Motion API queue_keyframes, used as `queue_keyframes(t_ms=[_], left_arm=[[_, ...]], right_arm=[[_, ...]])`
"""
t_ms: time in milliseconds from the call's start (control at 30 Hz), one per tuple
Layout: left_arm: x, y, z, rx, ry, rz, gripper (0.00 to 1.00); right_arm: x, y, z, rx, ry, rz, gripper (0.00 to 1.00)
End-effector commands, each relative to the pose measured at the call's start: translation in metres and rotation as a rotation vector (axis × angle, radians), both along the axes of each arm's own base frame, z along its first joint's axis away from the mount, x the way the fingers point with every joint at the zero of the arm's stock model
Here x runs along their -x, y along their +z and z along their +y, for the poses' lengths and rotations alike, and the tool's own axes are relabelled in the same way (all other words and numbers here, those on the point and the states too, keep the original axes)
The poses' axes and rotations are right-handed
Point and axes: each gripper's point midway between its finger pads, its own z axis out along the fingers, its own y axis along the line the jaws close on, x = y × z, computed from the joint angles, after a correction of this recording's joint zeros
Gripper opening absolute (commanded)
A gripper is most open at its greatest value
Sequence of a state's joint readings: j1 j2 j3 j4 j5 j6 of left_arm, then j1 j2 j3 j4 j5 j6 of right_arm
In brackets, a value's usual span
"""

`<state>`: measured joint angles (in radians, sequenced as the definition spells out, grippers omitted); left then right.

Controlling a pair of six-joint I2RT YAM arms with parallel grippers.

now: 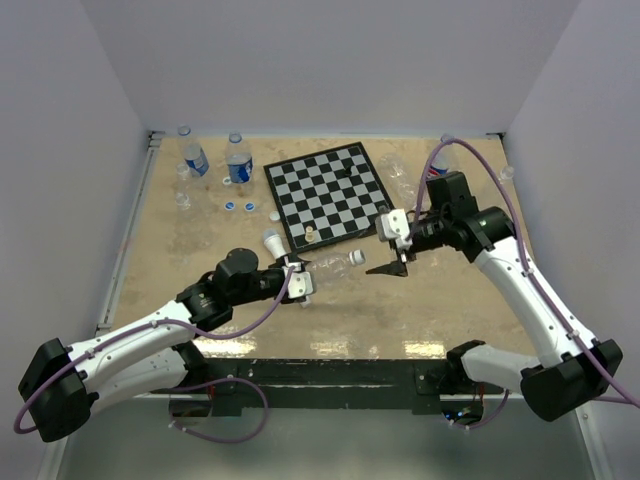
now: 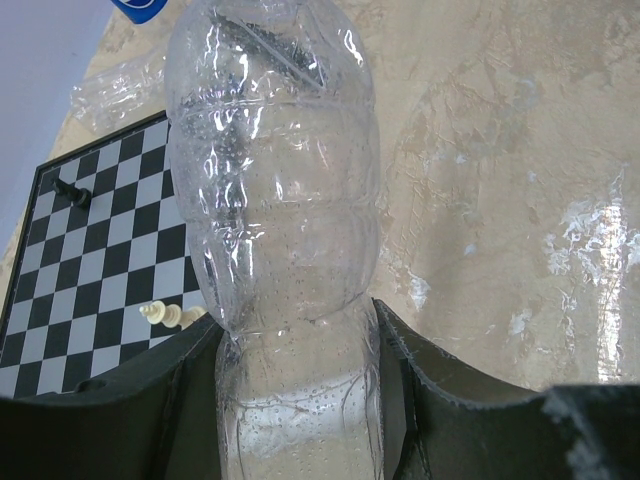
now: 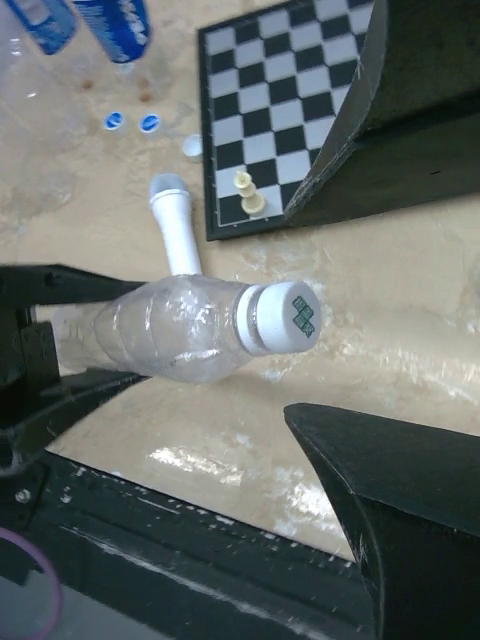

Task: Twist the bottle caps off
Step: Unscrew the bottle cap from the plastic bottle.

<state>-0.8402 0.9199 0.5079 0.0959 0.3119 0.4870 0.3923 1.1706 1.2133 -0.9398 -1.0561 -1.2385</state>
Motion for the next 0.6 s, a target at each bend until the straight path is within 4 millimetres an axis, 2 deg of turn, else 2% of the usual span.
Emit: queue_keyframes(t_ms=[0, 67, 233, 567], left_arm=[[-0.001, 0.018, -0.005, 0.052, -0.016, -0.038, 0.03], [-0.001, 0.017, -0.005, 0.051, -0.018, -0.034, 0.03], [-0.001, 0.017, -0.005, 0.049, -0.017, -0.035, 0.03], [-0.001, 0.016, -0.006, 0.048, -0.017, -0.033, 0.03]], right_arm=[[-0.017, 0.026, -0.001, -0.044, -0.338, 0.325, 0.74], [-0.013, 0.019, -0.001, -0.024, -0.372, 0.417, 0.74], [-0.013, 0.002, 0.001, 0.020, -0.377, 0.523, 0.73], [-0.012, -0.001, 0.010, 0.030, -0.332, 0.589, 0.61]])
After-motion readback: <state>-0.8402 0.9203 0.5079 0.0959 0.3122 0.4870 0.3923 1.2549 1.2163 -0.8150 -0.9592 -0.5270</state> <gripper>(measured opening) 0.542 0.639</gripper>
